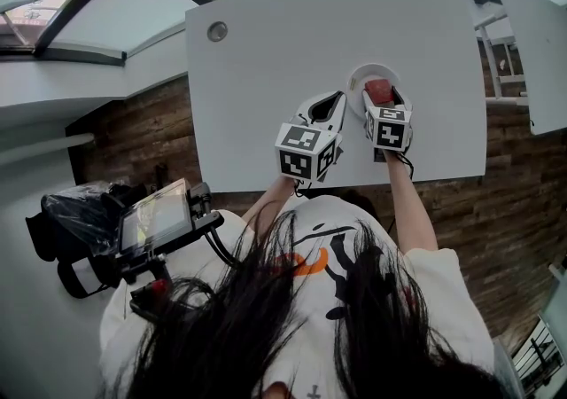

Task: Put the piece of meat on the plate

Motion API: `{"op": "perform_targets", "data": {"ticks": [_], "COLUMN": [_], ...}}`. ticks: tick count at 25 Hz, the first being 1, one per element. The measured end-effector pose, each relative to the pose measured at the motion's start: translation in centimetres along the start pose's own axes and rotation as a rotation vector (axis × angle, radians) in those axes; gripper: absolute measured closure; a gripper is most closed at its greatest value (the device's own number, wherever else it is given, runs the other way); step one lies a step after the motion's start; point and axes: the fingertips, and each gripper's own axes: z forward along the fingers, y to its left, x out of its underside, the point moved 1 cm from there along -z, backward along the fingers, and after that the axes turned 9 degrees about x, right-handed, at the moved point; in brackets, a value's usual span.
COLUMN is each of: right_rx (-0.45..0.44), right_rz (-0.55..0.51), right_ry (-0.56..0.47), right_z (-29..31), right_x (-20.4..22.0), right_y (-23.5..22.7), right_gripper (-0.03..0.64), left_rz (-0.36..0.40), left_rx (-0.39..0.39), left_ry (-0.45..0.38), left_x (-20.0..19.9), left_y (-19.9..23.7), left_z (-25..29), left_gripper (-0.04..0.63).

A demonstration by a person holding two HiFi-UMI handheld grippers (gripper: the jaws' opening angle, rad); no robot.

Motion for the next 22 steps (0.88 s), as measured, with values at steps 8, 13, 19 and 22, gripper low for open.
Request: {"op": "perform_targets", "data": {"ticks": [8, 13, 19, 22], "right_rx": [0.004, -0.005, -0.011, -0.013], "right_rz": [-0.019, -0.025, -0.031, -0.033], "right_ry": [0.009, 0.022, 0.031, 0.03], "right_z": [0.28, 0.29, 0.29, 0.33], "right_x": [0.64, 0.57, 0.58, 0.64], "right_y": [-0.02, 0.07, 0.04, 0.08], "right_gripper": [0.302, 0.302, 0.302, 0.302], "left_rz": [0.007, 0.008, 0.014, 0.012], "left_rx": [0.002, -0.004, 0.0, -0.001], "left_ry": [0.004, 0.001, 0.003, 0.005], "left_x": [0.07, -0.07, -0.15, -0.02], "left_y": [0.0, 0.18, 0.05, 0.1], "left_z": [0.11, 0.13, 0.29, 0.28], "left_gripper": [0.589, 0.589, 0.589, 0.589]}}
